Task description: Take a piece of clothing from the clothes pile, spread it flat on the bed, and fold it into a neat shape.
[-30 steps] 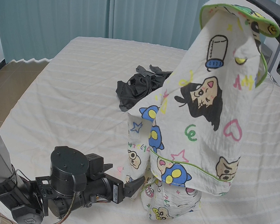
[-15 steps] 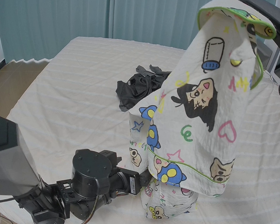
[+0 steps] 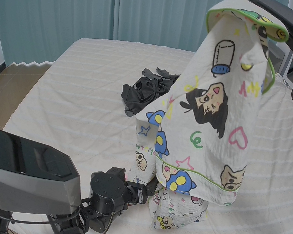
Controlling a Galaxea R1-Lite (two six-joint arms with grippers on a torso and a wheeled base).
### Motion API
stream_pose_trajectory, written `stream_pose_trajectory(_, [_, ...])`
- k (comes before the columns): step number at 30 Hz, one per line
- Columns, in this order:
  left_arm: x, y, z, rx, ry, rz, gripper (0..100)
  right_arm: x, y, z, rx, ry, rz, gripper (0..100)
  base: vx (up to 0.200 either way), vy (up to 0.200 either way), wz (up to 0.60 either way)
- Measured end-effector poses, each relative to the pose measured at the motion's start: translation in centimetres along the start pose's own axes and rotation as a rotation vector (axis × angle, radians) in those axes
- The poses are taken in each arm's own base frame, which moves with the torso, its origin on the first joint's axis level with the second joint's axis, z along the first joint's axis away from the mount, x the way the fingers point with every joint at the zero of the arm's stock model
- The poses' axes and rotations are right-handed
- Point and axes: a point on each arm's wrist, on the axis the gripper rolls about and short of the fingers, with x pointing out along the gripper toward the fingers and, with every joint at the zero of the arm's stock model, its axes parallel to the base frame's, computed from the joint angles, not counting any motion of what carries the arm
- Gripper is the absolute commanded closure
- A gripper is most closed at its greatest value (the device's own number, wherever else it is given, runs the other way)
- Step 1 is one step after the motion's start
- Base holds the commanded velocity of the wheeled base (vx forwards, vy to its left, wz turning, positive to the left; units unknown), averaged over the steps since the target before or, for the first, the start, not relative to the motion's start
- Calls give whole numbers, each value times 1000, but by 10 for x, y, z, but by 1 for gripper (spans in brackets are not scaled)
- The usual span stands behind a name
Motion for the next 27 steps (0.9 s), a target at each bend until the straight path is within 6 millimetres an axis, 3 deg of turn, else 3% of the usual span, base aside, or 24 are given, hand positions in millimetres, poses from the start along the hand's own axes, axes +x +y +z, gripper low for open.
stream_pose_trajectory(5, [5, 11, -23, 38, 47, 48, 0, -1, 0, 1, -2, -4, -1, 100, 0, 0, 0])
stream_pose_trajectory(11, [11, 17, -35, 47, 68, 69, 0, -1, 0, 1, -3, -6, -1, 100, 0, 0, 0])
stream_pose_trajectory(12, [11, 17, -36, 48, 70, 71, 100, -1, 0, 1, -3, -6, -1, 100, 0, 0, 0])
stream_pose_trajectory(21, [13, 17, -43, 3, 83, 71, 100, -4, -4, 3, -8, -14, -21, 100, 0, 0, 0])
stream_pose_trajectory(27, [9, 16, -37, -5, 76, 68, 100, -14, -10, 2, -14, -19, -62, 100, 0, 0, 0])
